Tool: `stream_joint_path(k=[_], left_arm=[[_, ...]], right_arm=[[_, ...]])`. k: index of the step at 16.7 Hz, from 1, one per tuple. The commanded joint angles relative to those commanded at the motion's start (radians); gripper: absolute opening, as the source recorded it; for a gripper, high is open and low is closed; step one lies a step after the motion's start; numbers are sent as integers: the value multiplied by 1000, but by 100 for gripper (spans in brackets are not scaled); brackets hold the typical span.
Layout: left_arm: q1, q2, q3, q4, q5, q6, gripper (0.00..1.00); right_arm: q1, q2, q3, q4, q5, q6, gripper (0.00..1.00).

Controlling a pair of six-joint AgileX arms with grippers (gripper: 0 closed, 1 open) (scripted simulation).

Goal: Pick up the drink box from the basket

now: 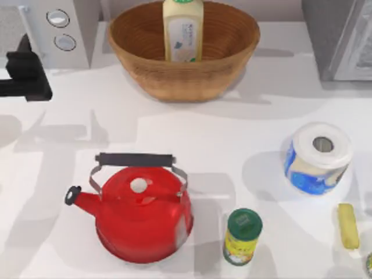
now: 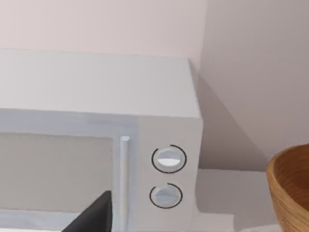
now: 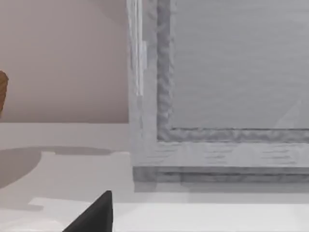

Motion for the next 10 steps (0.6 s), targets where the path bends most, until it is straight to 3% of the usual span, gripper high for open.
stream_joint_path(k=[10], left_arm=[[-297,976,603,272,-268,-51,100]], right_arm=[[0,0,0,0,0,0,100]])
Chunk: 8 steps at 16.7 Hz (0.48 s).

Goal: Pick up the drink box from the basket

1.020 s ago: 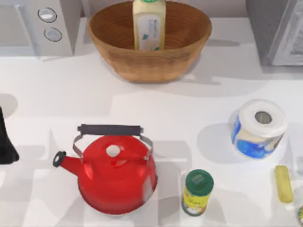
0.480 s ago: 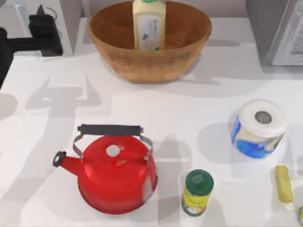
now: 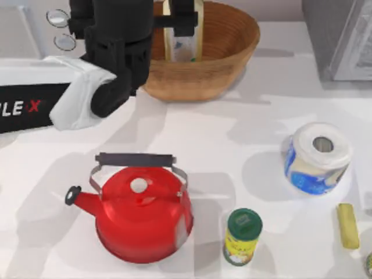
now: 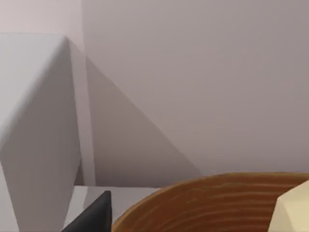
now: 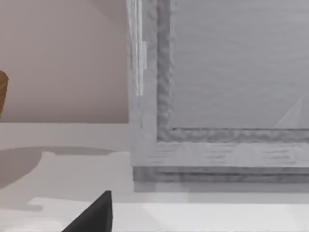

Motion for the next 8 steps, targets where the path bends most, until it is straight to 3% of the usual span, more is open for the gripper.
stream_joint_path(k=[4,8], left_arm=[[-72,240,136,58,-66,-17,100],[-96,319,179,76,-89,-25,100]], right_arm=[[0,0,0,0,0,0,100],[0,0,0,0,0,0,100]])
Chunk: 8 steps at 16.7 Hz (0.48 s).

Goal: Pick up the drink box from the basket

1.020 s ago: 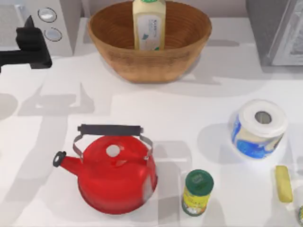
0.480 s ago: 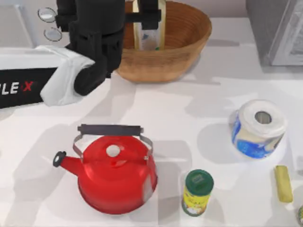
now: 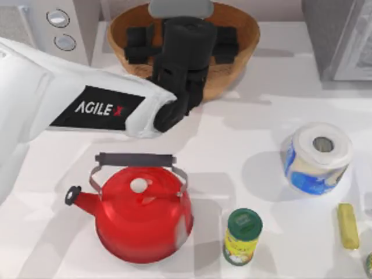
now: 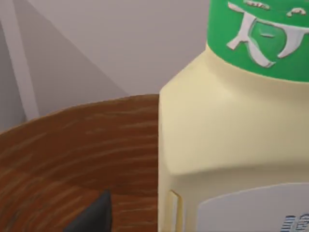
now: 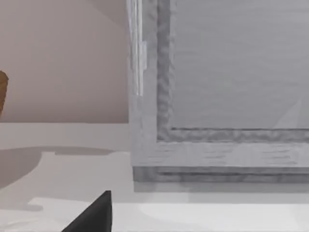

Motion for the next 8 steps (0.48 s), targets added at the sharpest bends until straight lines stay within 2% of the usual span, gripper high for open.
stream_joint_path(k=[8], left_arm=[[16,35,51,-13,17,5,100]], right_arm=[[0,0,0,0,0,0,100]])
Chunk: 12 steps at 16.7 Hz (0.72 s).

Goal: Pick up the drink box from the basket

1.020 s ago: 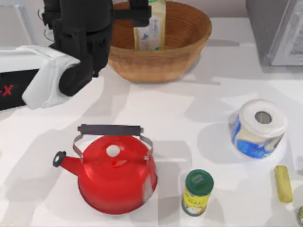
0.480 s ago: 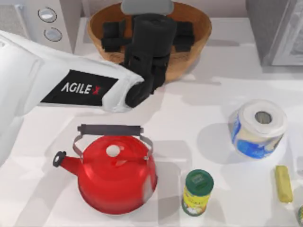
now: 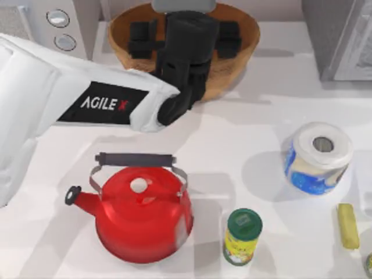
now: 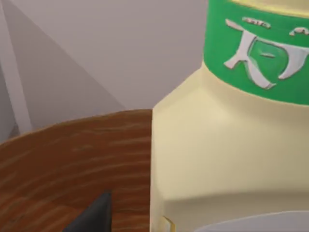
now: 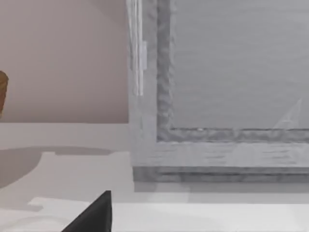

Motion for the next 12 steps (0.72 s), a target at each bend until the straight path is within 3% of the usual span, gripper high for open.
stream_joint_path(k=[6,11,12], left_arm=[[39,107,147,-35,40,11,100],[43,116,159,-38,43,11,100],[43,116,159,-38,43,11,92]], right_arm=[[0,0,0,0,0,0,100],[0,0,0,0,0,0,100],[0,0,0,0,0,0,100]])
